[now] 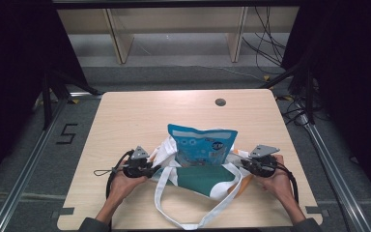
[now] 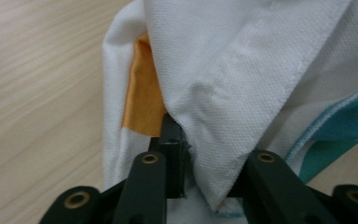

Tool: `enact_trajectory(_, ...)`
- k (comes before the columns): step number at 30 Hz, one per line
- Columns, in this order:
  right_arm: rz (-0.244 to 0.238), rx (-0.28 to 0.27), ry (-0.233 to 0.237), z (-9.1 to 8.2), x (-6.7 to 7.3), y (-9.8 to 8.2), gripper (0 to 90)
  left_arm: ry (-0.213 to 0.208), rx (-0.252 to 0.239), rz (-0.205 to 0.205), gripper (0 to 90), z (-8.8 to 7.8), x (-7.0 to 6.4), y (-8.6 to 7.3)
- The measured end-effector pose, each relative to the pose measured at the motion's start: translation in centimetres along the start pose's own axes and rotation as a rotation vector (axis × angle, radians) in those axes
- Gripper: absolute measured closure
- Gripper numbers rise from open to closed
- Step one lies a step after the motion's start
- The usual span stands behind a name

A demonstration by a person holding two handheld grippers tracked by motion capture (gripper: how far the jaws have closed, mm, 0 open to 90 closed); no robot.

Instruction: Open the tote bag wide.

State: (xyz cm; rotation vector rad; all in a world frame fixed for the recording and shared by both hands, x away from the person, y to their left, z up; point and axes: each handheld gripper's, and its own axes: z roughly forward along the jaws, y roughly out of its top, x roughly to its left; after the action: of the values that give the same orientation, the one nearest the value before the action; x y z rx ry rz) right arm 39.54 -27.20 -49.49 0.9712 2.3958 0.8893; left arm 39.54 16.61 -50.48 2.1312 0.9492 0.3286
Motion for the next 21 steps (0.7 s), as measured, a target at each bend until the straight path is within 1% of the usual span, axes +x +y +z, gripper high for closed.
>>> enact_trajectory(1,0.000,0.000,0.000,0.0,0.0,0.0,80.7,0.000,0.000,0.000,66.3,0.0,0.0,0.0)
enact_trajectory(2,0.027,-0.012,-0.008,-0.3,-0.2,0.1,72.4,0.016,0.002,0.002,66.3,-0.5,0.0,0.2)
enact_trajectory(3,0.028,-0.030,-0.043,-0.6,-0.5,0.2,64.8,0.029,0.002,0.017,62.3,-1.0,0.0,0.5)
enact_trajectory(4,0.054,-0.036,-0.053,-1.2,-0.8,0.4,60.3,0.028,-0.003,0.027,59.5,-1.5,0.0,0.7)
enact_trajectory(5,0.091,-0.100,-0.053,-2.6,-1.3,0.8,55.6,0.020,-0.030,0.016,52.9,-2.6,-0.1,1.3)
enact_trajectory(6,0.110,-0.139,-0.048,-3.5,-1.5,1.1,52.8,0.022,-0.048,0.012,48.8,-3.1,-0.2,1.7)
enact_trajectory(7,0.110,-0.139,-0.048,-3.5,-1.5,1.1,52.8,0.022,-0.048,0.012,46.4,-3.1,-0.2,1.7)
enact_trajectory(8,0.135,-0.172,-0.036,-5.1,-1.3,1.8,48.8,0.030,-0.104,0.018,45.8,-4.1,-0.6,2.7)
enact_trajectory(9,0.135,-0.172,-0.036,-5.1,-1.3,1.8,48.8,0.030,-0.104,0.018,45.0,-4.1,-0.6,2.7)
enact_trajectory(10,0.141,-0.218,-0.018,-7.0,-0.9,2.8,47.8,0.024,-0.154,0.074,44.7,-5.0,-1.4,4.0)
enact_trajectory(11,0.125,-0.247,-0.002,-7.7,-0.8,3.2,47.1,0.024,-0.154,0.074,44.6,-5.0,-1.4,4.0)
enact_trajectory(12,0.131,-0.261,0.028,-8.5,-0.5,3.7,46.9,0.018,-0.164,0.115,44.6,-5.1,-2.4,5.0)
enact_trajectory(13,0.131,-0.261,0.028,-8.5,-0.5,3.7,46.9,0.018,-0.164,0.115,44.5,-5.1,-2.4,5.0)
enact_trajectory(14,0.090,-0.328,0.037,-9.4,0.1,4.5,46.4,0.024,-0.152,0.152,44.3,-4.7,-3.1,5.9)
enact_trajectory(15,0.090,-0.328,0.037,-9.4,0.1,4.5,46.4,0.024,-0.152,0.152,44.1,-4.7,-3.1,5.9)
enact_trajectory(16,0.075,-0.320,0.120,-9.8,1.3,5.0,46.3,0.028,-0.154,0.169,44.1,-4.0,-3.3,6.5)
enact_trajectory(17,0.075,-0.320,0.120,-9.8,1.3,5.0,46.3,0.028,-0.154,0.169,44.2,-4.0,-3.3,6.5)
enact_trajectory(18,0.046,-0.323,0.143,-9.7,1.9,5.2,45.8,0.031,-0.169,0.140,44.2,-3.6,-3.5,6.6)
enact_trajectory(19,0.039,-0.300,0.177,-9.5,2.7,5.3,44.7,0.025,-0.159,0.152,44.8,-3.4,-3.5,6.7)
enact_trajectory(20,0.006,-0.288,0.217,-8.7,3.9,5.5,43.6,0.019,-0.154,0.170,46.4,-3.2,-3.4,6.8)
enact_trajectory(21,-0.005,-0.269,0.237,-8.4,4.2,5.7,42.9,0.027,-0.154,0.152,47.8,-3.0,-3.5,6.7)
